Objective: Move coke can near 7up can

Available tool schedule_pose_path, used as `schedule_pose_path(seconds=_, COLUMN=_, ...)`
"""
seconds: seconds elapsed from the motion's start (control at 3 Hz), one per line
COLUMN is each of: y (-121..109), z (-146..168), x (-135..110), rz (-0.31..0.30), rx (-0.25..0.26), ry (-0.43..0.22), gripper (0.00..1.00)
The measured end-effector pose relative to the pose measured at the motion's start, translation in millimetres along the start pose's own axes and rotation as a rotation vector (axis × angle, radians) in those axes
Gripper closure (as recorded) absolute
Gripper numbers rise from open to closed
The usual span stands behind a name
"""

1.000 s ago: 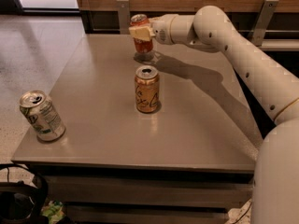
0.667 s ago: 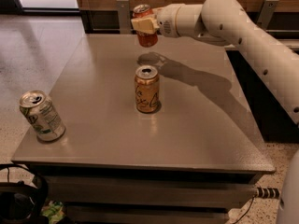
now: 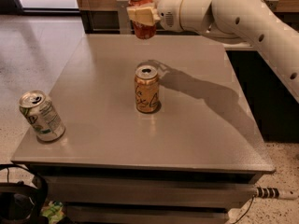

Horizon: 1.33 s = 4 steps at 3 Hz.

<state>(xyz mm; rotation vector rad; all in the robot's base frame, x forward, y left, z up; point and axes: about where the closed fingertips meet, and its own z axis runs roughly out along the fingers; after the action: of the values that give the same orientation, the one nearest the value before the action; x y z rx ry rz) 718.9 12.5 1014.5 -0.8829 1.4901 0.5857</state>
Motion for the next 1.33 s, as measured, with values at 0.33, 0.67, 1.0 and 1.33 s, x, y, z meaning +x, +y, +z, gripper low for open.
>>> schedule_pose_path(seconds=0.33, y=31, z=-3, x=-15, rz=-0.020, rx=-0.036, ry=-0.038, gripper=1.00)
schedule_pose_path(seconds=0.67, y=66, z=-1, x=-19, rz=-0.020, rx=-0.071, ry=-0.047, gripper=1.00)
schedule_pose_path(seconds=1.0, y=99, z=0, x=-19, rz=-0.005, rx=-0.099, ry=-0.043, gripper=1.00)
schedule_pose_path(seconds=1.33, y=130, z=-4, x=-16, rz=0.026, rx=-0.126, ry=-0.043, gripper=1.00)
